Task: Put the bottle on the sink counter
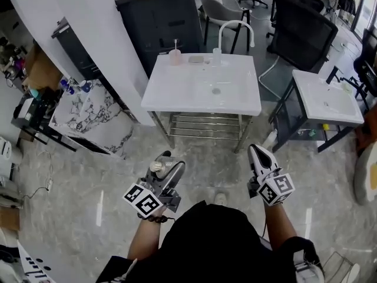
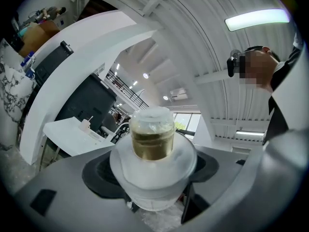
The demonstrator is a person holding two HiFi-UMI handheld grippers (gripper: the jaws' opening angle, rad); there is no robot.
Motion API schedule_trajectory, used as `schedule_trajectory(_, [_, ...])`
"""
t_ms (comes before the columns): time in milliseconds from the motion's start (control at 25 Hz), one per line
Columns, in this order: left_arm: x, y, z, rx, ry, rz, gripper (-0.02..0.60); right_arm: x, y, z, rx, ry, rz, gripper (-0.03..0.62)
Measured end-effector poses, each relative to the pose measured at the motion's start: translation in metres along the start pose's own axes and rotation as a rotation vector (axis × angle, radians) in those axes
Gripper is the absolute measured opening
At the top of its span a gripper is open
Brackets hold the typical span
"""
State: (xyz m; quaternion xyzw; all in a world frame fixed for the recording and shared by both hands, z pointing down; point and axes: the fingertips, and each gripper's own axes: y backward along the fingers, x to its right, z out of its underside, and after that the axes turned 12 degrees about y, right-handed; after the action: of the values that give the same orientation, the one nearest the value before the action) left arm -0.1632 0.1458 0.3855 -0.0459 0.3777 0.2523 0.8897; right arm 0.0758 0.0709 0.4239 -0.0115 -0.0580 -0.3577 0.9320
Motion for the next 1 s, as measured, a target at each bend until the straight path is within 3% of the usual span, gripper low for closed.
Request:
schedule_trajectory(360, [-0.020, -0.082, 0.002, 0.020, 0.042, -0.011, 0.351, 0.074, -0.027, 0.004, -0.019, -0.020, -0.007, 0.032])
schedule_trajectory(680, [-0.047, -0.129, 0.002, -0.031, 0.048, -0.030, 0.351, 0.117, -0.043, 0.020, -0.058, -0.058, 0.044, 0.031])
schedule_trajectory(1000, [-0.085, -0.205, -0.019, -0.072, 0.045, 0.037, 0.351, 0.159, -0.102, 0.006, -0.030, -0.033, 0.095, 0.032])
